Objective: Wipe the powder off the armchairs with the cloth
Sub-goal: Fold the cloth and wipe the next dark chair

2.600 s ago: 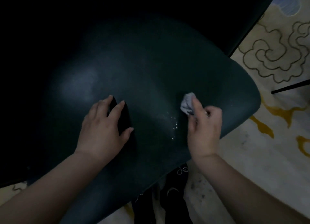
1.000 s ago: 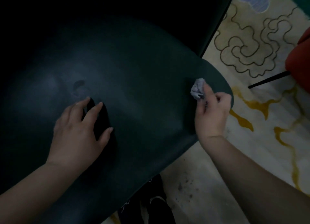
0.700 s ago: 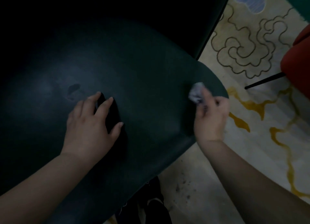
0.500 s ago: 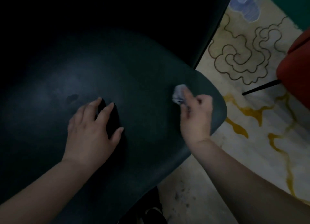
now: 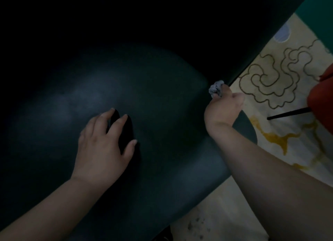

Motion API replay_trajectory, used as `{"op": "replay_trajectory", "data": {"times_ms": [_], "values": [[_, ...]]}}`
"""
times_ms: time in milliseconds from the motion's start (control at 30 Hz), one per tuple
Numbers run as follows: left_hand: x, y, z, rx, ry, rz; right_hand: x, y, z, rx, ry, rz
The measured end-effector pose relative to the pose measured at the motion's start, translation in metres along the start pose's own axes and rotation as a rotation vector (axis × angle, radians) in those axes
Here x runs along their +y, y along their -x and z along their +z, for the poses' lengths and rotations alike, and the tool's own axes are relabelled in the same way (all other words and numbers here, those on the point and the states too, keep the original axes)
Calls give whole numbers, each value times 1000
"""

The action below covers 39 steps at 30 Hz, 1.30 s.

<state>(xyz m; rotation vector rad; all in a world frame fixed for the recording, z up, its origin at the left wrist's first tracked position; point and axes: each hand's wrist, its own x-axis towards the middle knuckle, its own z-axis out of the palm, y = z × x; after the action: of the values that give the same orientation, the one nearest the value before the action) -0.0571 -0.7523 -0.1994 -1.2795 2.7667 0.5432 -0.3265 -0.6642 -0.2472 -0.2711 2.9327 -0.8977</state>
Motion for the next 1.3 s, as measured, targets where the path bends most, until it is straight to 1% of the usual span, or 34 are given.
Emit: {"op": "replay_trajectory", "data": {"times_ms": [100, 200, 267, 367, 400, 467, 500, 533, 600, 667, 700, 733, 833, 867, 933, 1000, 1100, 1233, 1300], "values": [[-9, 5, -2, -6, 13, -26, -10, 9, 7, -18, -29, -132], [-21, 13, -5, 2, 25, -50, -33, 6, 16, -88, -54, -153], [-30, 19, -7, 5, 25, -77, -53, 12, 24, -134, -18, -270], [-43, 29, -9, 18, 17, -130, -84, 40, 41, -139, -22, -405], [-48, 32, -10, 25, 15, -146, -93, 55, 47, -158, -68, -437], [-57, 38, -13, 52, 20, -183, -106, 94, 60, -234, -103, -622], [-62, 41, -14, 70, 21, -203, -109, 117, 65, -308, -135, -718], [-67, 44, -16, 83, 19, -224, -110, 139, 67, -425, -165, -779], [-77, 50, -20, 101, 5, -275, -110, 177, 65, -552, -93, -969], [-89, 57, -23, 115, -6, -343, -107, 188, 61, -569, -78, -1074], [-94, 60, -25, 120, -9, -376, -110, 183, 62, -564, -78, -1059], [-100, 64, -27, 122, -10, -403, -111, 171, 66, -552, -88, -993], [-116, 76, -30, 114, -3, -454, -133, 134, 82, -396, -76, -819], [-120, 80, -31, 108, 1, -468, -146, 127, 89, -376, -70, -750], [-126, 87, -33, 104, 15, -498, -175, 126, 105, -426, -49, -654], [-131, 93, -34, 93, 33, -527, -200, 143, 120, -476, 1, -705], [-138, 101, -33, 77, 66, -560, -216, 185, 137, -569, -17, -845], [-142, 111, -34, 64, 90, -606, -204, 236, 127, -743, -111, -1045], [-143, 117, -33, 55, 98, -618, -184, 247, 109, -784, -106, -1181]]}}
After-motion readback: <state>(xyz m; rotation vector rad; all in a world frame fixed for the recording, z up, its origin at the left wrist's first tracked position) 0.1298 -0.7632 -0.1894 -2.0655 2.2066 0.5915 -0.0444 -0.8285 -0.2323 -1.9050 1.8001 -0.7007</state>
